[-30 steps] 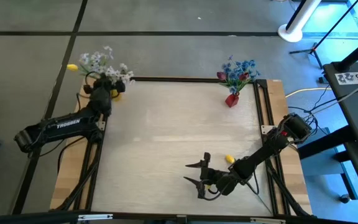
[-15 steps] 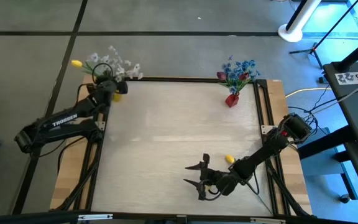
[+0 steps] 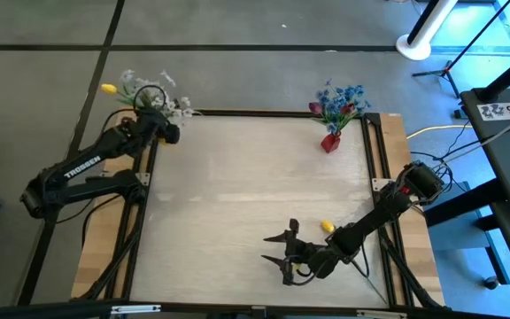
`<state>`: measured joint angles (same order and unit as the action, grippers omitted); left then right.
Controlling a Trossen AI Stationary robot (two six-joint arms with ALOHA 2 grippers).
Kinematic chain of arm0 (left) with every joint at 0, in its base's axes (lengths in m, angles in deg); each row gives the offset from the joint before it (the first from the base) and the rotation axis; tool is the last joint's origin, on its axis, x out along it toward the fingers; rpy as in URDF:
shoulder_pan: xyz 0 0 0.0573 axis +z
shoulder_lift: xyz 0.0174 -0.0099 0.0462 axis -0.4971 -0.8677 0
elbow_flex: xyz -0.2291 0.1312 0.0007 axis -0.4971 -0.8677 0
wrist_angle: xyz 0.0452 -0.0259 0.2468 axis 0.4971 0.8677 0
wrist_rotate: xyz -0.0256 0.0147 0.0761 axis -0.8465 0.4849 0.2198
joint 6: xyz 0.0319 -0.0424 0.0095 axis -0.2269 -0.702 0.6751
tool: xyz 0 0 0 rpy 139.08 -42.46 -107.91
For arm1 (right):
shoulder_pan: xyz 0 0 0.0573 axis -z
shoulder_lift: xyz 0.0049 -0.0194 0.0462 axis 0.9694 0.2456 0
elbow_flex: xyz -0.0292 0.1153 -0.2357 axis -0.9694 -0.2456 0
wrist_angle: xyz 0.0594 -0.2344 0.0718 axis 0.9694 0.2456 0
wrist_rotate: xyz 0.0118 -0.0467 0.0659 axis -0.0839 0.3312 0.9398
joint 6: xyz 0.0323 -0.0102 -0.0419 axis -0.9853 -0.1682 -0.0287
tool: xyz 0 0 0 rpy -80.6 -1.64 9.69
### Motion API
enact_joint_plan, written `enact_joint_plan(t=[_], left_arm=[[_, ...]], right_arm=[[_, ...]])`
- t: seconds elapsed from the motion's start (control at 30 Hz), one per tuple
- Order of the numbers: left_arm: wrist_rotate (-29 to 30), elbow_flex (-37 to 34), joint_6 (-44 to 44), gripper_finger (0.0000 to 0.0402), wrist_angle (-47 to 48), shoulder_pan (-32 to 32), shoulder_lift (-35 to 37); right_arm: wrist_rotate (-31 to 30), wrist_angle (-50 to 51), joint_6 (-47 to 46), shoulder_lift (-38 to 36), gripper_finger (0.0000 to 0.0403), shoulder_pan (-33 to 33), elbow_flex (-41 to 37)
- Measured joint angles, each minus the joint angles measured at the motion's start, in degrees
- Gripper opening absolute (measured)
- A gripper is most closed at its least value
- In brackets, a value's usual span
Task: Sort flowers into vase by color
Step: Put the yellow flower into the yellow vase
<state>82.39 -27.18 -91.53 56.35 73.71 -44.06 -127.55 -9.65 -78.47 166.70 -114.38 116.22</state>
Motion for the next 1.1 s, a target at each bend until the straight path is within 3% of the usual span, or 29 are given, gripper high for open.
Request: enact_joint_plan(t=[0.3,0.4,0.7,0.83,1.1], left_arm=[[-11.50,3.43,-1.58,0.0102,5.34,-3.15,3.59],[-14.34,3.45,-1.86,0.0099,5.43,-5.59,6.16],[-31.98,2.07,-4.83,0.0091,17.55,-13.80,15.15],[-40.03,1.09,-8.45,0.0085,13.04,-18.99,20.37],[-54.50,-2.51,-10.37,0.0070,-9.05,-32.03,24.07]], right_arm=[[0.00,1.64,-0.48,0.00,0.0221,0.01,0.00],[0.04,3.52,-5.09,0.00,0.0221,0.01,0.00],[0.09,11.23,-13.84,0.00,0.0221,0.01,0.00],[2.86,12.06,-13.94,-0.22,0.0221,0.01,0.00],[4.97,23.47,-19.02,-5.03,0.0221,-0.04,0.00]])
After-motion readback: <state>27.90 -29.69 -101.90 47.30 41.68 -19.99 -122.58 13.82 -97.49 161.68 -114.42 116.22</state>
